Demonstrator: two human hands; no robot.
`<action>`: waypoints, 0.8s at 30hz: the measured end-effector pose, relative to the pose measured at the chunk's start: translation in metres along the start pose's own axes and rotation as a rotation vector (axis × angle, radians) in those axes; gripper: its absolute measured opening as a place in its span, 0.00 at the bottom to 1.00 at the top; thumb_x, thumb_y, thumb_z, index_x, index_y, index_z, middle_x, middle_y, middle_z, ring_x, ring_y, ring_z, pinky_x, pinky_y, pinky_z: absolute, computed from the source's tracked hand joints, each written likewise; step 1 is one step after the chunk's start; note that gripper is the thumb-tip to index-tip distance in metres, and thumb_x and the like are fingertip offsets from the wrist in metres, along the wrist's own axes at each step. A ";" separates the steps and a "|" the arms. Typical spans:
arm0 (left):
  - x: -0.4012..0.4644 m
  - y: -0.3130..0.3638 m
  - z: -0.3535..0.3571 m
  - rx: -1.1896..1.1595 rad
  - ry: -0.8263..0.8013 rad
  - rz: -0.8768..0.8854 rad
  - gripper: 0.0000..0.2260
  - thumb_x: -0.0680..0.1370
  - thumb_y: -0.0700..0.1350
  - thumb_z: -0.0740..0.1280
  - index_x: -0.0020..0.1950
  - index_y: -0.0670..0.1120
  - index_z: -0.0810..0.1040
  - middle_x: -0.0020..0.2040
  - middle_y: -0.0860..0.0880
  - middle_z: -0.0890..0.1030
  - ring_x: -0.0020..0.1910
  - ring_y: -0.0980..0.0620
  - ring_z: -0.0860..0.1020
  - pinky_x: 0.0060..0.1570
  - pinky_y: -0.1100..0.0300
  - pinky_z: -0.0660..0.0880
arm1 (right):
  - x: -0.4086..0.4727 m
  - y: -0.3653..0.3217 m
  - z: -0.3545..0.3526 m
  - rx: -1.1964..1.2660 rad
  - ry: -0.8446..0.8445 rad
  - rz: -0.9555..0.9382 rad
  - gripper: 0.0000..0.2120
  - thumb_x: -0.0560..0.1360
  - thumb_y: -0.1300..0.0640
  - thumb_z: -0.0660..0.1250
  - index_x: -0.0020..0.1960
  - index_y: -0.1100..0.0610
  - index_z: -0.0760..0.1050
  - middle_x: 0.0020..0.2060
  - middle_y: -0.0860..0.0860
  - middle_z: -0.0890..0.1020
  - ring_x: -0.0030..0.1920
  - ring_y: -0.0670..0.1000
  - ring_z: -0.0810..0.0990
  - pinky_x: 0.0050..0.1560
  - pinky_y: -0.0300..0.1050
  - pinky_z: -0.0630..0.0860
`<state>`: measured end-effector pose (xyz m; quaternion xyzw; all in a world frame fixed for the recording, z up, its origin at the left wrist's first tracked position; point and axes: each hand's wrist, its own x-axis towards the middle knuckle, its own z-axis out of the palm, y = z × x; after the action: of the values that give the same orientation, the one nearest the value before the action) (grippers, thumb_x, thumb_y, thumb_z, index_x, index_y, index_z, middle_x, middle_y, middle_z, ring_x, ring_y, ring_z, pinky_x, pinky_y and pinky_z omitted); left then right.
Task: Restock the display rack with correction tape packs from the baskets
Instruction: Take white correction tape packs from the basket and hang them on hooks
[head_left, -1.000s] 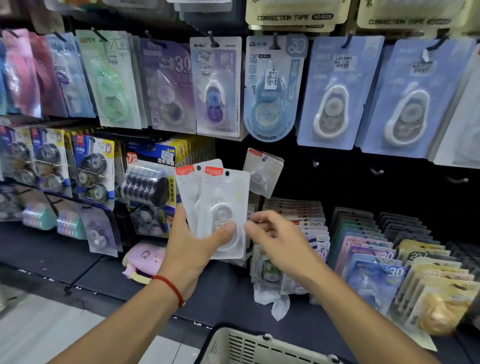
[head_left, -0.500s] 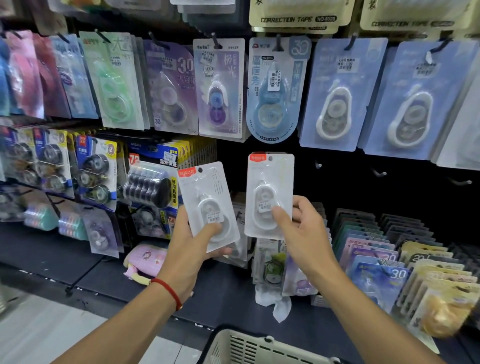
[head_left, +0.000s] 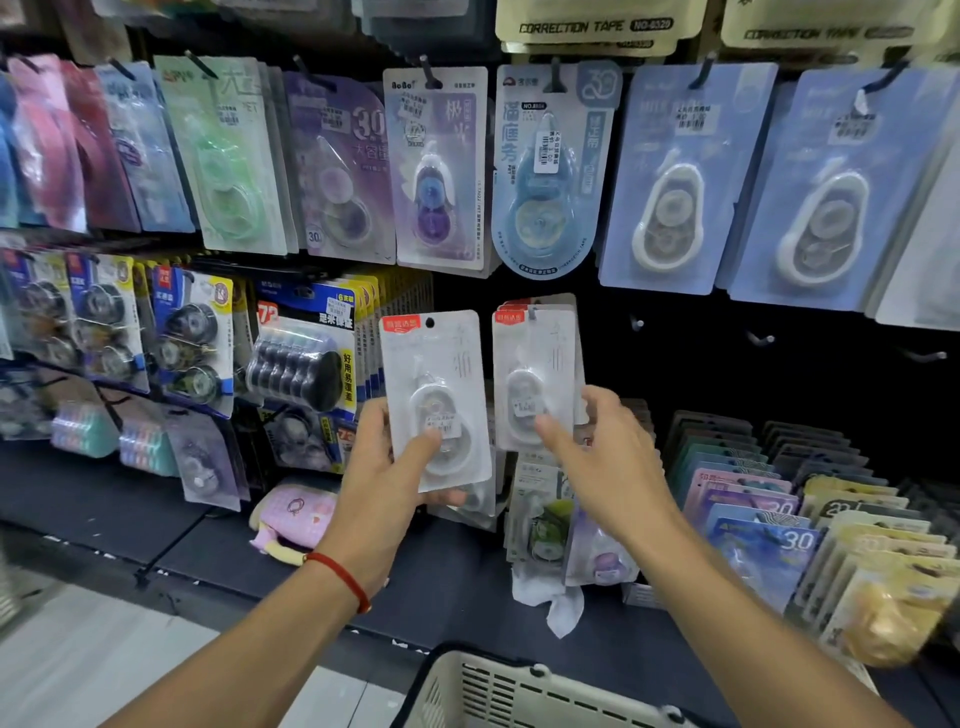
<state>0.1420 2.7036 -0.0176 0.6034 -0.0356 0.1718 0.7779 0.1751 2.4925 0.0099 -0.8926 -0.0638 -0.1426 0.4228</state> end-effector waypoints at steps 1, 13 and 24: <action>0.000 -0.001 0.001 0.006 0.002 -0.014 0.10 0.83 0.39 0.70 0.61 0.51 0.76 0.59 0.46 0.84 0.55 0.44 0.86 0.36 0.48 0.85 | -0.002 0.000 0.002 -0.094 0.016 -0.040 0.29 0.81 0.39 0.65 0.78 0.50 0.66 0.70 0.47 0.74 0.68 0.48 0.75 0.61 0.40 0.71; -0.003 -0.009 0.008 0.071 -0.239 -0.072 0.29 0.80 0.30 0.69 0.73 0.59 0.74 0.67 0.51 0.80 0.59 0.47 0.85 0.55 0.48 0.84 | -0.008 -0.007 0.011 0.459 -0.055 -0.052 0.08 0.81 0.50 0.70 0.60 0.46 0.78 0.49 0.42 0.88 0.50 0.45 0.87 0.53 0.56 0.84; -0.003 -0.001 0.012 0.196 -0.266 -0.078 0.35 0.72 0.36 0.75 0.78 0.55 0.72 0.71 0.58 0.80 0.68 0.48 0.80 0.69 0.37 0.75 | -0.001 -0.012 -0.001 0.463 -0.024 -0.132 0.10 0.82 0.50 0.70 0.62 0.50 0.81 0.50 0.43 0.89 0.51 0.44 0.88 0.54 0.49 0.84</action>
<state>0.1413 2.6913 -0.0158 0.6946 -0.0979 0.0627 0.7099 0.1713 2.4991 0.0190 -0.7675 -0.1578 -0.1410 0.6051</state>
